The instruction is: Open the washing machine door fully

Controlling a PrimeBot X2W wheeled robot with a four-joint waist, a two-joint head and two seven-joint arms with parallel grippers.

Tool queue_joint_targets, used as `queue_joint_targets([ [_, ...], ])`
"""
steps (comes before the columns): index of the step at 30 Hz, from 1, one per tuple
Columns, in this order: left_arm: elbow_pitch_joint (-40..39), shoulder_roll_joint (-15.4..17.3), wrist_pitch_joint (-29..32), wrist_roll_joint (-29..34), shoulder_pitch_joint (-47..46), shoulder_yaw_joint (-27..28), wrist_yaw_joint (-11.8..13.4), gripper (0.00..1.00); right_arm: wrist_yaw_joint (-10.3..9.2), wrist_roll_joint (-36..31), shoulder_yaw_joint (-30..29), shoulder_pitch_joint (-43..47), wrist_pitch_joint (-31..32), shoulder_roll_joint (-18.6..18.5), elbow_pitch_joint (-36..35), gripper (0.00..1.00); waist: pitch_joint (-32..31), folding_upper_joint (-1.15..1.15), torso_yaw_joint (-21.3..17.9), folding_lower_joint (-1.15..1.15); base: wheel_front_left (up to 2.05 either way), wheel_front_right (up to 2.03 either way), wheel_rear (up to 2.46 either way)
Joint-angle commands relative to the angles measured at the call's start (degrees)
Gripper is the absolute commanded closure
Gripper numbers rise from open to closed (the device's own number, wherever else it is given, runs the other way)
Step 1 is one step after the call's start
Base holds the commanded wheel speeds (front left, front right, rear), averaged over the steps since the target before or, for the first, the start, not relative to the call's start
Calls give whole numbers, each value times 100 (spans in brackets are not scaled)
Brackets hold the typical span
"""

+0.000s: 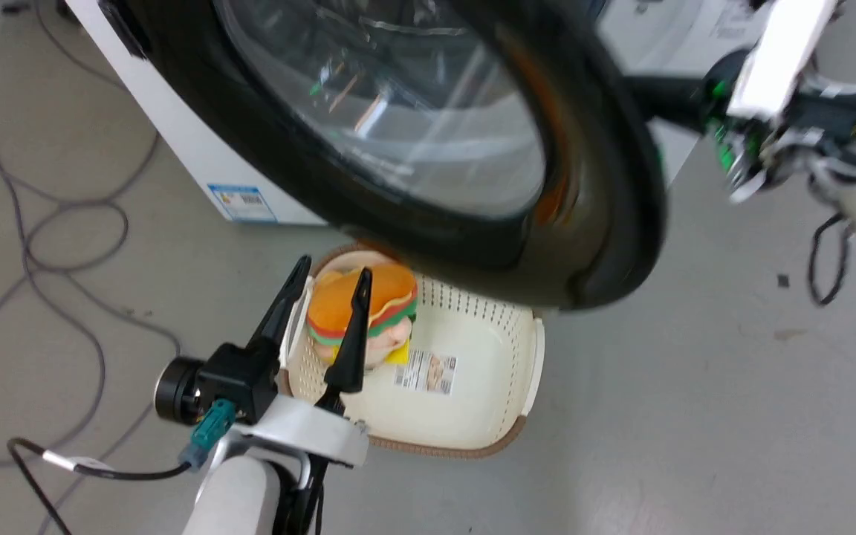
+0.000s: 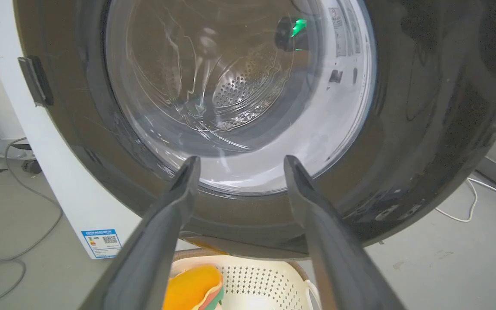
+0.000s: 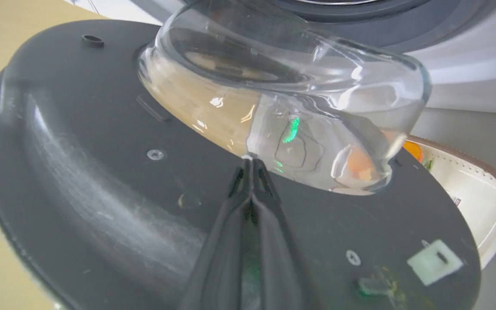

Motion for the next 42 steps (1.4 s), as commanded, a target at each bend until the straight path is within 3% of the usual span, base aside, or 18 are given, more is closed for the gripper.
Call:
queue_joint_targets([
  [1, 40, 7, -29, 52, 100, 45, 21, 0, 8, 45, 51, 194, 27, 62, -136, 100, -244, 0, -43, 0, 0, 0, 0],
  [19, 254, 7, -29, 190, 625, 266, 2, 0, 8, 480, 751, 1427, 48, 142, -1896, 100, -925, 0, -18, 0, 0, 0, 0],
  [25, 252, 7, -29, 137, 628, 245, 35, 0, 8, 436, 703, 1599, -500, 45, -2295, 100, -933, 0, 49, 0, 0, 0, 0],
  [26, 249, 7, -29, 123, 624, 241, 45, 0, 8, 366, 576, 1658, -764, 20, -2392, 60, -928, 0, 56, 0, 0, 0, 0],
  [27, 248, 7, -29, 104, 621, 233, 55, 0, 8, 275, 418, 1747, -1085, -12, -2479, 34, -930, 0, 68, 0, 0, 0, 0],
  [28, 244, 7, -29, 85, 623, 229, 69, 0, 8, 207, 267, 1871, -1389, -42, -2552, 0, -931, 0, 73, 0, 0, 0, 0],
  [42, 248, 7, -29, 43, 904, 420, 163, 0, 8, -496, -1538, 4910, -4928, -374, -3578, 0, -1231, 0, -162, 0, 0, 0, 0],
])
